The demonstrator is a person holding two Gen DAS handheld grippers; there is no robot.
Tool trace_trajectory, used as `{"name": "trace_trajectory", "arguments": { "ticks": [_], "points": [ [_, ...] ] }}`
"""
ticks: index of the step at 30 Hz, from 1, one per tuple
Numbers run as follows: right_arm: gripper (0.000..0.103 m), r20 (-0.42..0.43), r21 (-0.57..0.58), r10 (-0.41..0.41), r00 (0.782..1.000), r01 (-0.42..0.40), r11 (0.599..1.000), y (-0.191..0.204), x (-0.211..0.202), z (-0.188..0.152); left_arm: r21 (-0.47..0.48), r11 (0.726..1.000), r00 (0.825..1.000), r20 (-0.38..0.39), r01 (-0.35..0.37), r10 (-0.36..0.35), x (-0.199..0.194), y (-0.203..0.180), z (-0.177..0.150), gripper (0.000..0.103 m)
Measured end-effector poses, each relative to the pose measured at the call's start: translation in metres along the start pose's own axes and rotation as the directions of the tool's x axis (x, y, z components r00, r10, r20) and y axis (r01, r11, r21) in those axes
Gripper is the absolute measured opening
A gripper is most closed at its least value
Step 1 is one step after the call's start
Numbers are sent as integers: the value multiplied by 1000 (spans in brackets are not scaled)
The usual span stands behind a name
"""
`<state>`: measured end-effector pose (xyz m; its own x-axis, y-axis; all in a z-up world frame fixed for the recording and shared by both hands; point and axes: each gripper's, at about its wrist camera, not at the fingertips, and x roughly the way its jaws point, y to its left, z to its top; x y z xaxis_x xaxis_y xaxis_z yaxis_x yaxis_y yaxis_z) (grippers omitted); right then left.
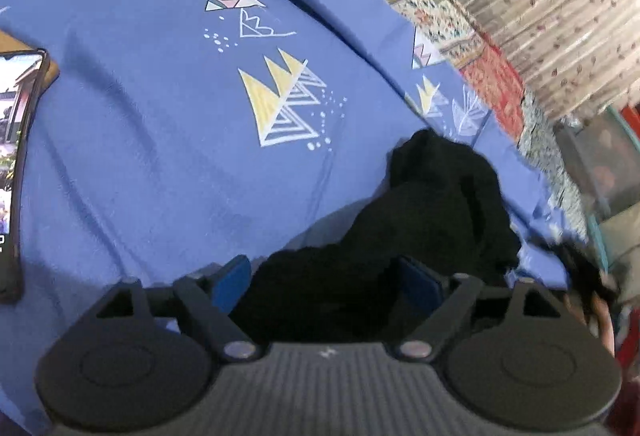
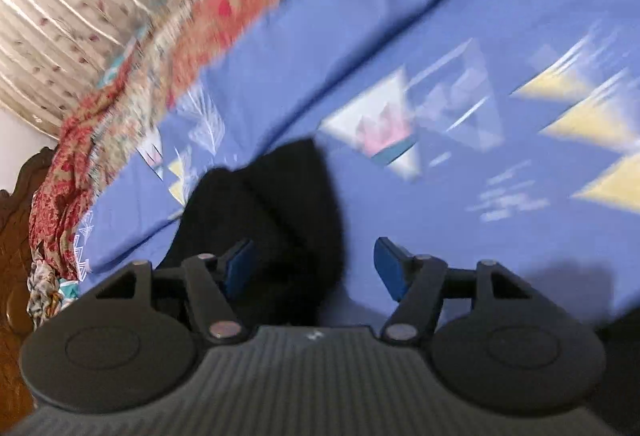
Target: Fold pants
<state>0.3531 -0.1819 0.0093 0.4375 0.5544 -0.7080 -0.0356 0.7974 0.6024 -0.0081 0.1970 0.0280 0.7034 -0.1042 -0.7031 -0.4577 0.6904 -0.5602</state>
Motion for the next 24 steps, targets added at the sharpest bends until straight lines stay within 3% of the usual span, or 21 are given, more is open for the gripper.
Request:
{"name": "trace_trajectory", "arguments": {
  "ticks": [1, 2, 3, 5, 7, 8, 10, 11, 13, 15, 17, 18, 20, 24],
  "points": [
    [58, -26, 6, -7, 1000, 7, 1000, 4, 10, -1, 10, 1000, 1000, 0, -8, 8, 1, -2, -2, 68],
    [41, -17, -18, -37, 999, 37, 999, 14, 19, -2, 16, 1000, 1000, -8, -2, 2, 3, -4, -3, 48],
    [12, -4, -74, -60, 998, 59, 996, 27, 18, -2, 20, 1000, 1000, -23, 19, -19, 5, -5, -4, 37],
    [10, 27, -147, -40, 999, 44, 988, 50, 6, 7, 48, 998, 999, -24, 36, -35, 4, -12, -6, 26],
    [4, 142, -242, 56, 988, -20, 970, 69, -36, 20, 104, 992, 998, -24, 67, -65, -1, -26, -11, 19],
    [4, 202, -281, 93, 975, -33, 959, 75, -62, 25, 130, 984, 993, -31, 118, -115, -5, -36, -15, 16],
    [4, 299, -326, 144, 943, -40, 944, 71, -115, 36, 224, 943, 969, -60, 246, -239, -16, -60, -29, 16],
    [4, 355, -336, 151, 923, -25, 942, 63, -140, 38, 290, 909, 954, -89, 299, -285, -19, -75, -41, 16],
    [4, 470, -331, 101, 877, 68, 941, 36, -185, 36, 410, 829, 925, -188, 380, -331, -19, -105, -70, 17],
    [4, 548, -273, -8, 837, 187, 944, 2, -215, 29, 500, 760, 908, -283, 416, -310, -12, -123, -100, 24],
    [4, 543, -162, -141, 828, 268, 950, -41, -228, 20, 571, 711, 909, -315, 411, -272, -13, -130, -116, 32],
    [4, 522, -100, -207, 828, 300, 949, -60, -229, 14, 581, 702, 909, -310, 412, -277, -17, -129, -115, 40],
    [4, 459, -1, -293, 839, 330, 944, -99, -231, 3, 566, 719, 915, -258, 403, -310, -30, -122, -101, 56],
    [5, 389, 99, -335, 858, 322, 941, -141, -228, -30, 410, 845, 939, -128, 344, -320, -30, -102, -37, 59]
  ]
}}
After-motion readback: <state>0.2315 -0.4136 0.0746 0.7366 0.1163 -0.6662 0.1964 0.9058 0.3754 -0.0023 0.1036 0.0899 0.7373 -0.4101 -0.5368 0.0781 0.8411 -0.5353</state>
